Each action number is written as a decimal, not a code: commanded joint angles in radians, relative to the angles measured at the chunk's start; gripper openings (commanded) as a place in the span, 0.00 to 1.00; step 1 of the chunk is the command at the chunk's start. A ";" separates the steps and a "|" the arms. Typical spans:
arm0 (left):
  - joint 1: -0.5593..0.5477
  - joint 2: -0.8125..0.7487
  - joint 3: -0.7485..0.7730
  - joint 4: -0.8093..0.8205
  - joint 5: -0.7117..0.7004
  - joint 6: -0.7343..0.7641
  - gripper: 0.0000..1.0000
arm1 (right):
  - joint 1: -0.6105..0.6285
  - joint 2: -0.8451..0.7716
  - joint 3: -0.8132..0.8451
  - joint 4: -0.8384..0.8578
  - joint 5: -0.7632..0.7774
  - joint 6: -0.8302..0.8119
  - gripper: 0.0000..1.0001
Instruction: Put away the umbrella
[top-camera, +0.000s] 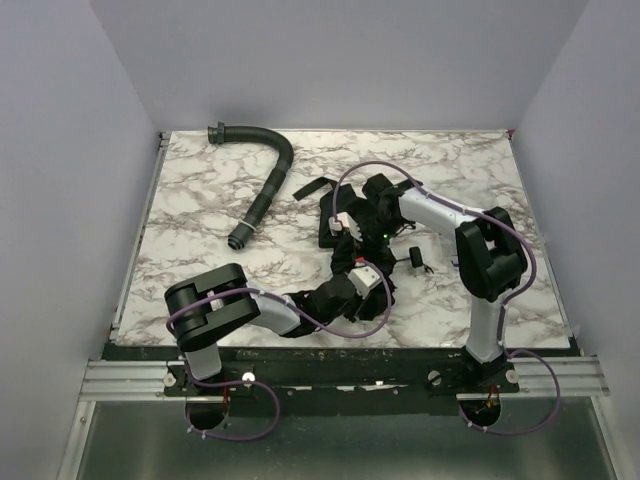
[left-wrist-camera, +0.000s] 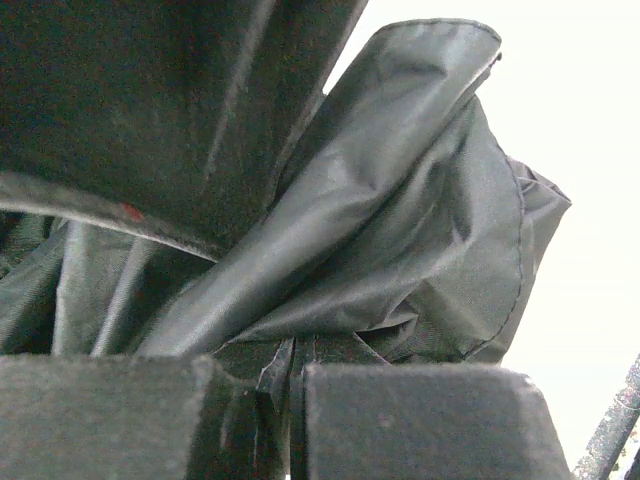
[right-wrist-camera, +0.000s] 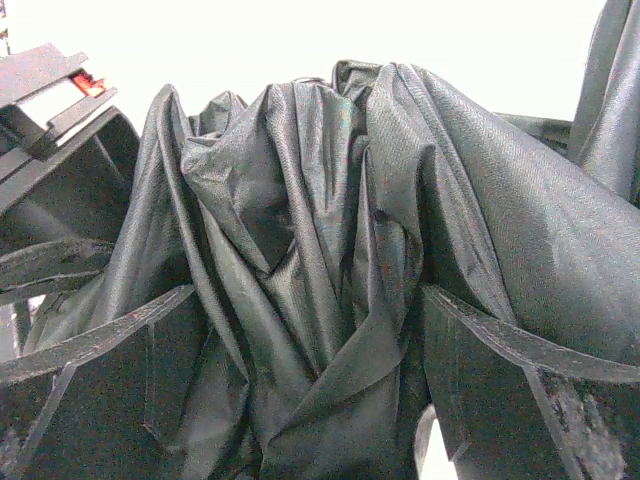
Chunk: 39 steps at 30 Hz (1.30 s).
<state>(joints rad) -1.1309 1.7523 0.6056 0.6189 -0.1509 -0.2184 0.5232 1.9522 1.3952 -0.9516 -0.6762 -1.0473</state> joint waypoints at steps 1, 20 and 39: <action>0.006 0.105 -0.089 -0.215 -0.109 0.010 0.00 | 0.007 0.069 0.106 -0.243 -0.113 -0.035 0.94; 0.070 0.122 -0.023 -0.311 -0.116 -0.062 0.00 | 0.043 -0.043 -0.211 0.067 0.137 0.042 0.95; 0.094 0.101 -0.103 -0.248 -0.117 -0.062 0.00 | 0.088 0.018 -0.217 0.033 0.184 -0.056 0.95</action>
<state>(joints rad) -1.0874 1.7515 0.5507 0.7200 -0.1448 -0.2737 0.5468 1.9488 1.3251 -0.9356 -0.6292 -1.1786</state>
